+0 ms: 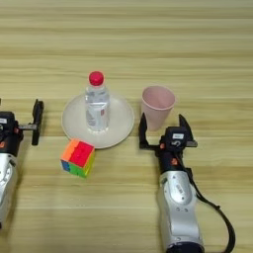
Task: Move the objects on the table
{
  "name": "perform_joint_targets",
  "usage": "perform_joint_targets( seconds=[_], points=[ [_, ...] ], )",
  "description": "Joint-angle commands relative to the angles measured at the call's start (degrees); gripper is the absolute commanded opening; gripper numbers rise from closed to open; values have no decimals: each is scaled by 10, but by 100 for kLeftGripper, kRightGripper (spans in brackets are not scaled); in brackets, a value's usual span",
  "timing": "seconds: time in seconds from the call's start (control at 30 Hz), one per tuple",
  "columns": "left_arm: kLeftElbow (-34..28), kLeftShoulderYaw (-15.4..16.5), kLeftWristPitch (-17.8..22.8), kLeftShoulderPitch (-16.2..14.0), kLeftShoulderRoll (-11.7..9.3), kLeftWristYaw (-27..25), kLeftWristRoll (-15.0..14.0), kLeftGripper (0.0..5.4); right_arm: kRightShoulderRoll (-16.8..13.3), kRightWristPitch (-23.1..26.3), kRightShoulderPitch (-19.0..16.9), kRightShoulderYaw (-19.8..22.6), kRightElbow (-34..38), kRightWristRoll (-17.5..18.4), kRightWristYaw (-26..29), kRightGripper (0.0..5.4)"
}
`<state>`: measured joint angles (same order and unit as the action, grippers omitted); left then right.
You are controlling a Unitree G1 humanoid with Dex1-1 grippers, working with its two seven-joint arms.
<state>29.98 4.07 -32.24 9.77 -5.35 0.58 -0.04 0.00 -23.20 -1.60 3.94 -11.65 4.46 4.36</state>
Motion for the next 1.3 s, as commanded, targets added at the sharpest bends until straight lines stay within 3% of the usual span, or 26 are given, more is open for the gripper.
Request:
perform_joint_targets(
  seconds=[0.03,1.3],
  points=[
    [0,-3,-4,2,0,-2,7,539,-1,-6,2,1,-2,1,1,540],
    [6,3,-4,5,-7,6,11,539,-2,-5,38,6,-32,0,-2,540]
  ],
)
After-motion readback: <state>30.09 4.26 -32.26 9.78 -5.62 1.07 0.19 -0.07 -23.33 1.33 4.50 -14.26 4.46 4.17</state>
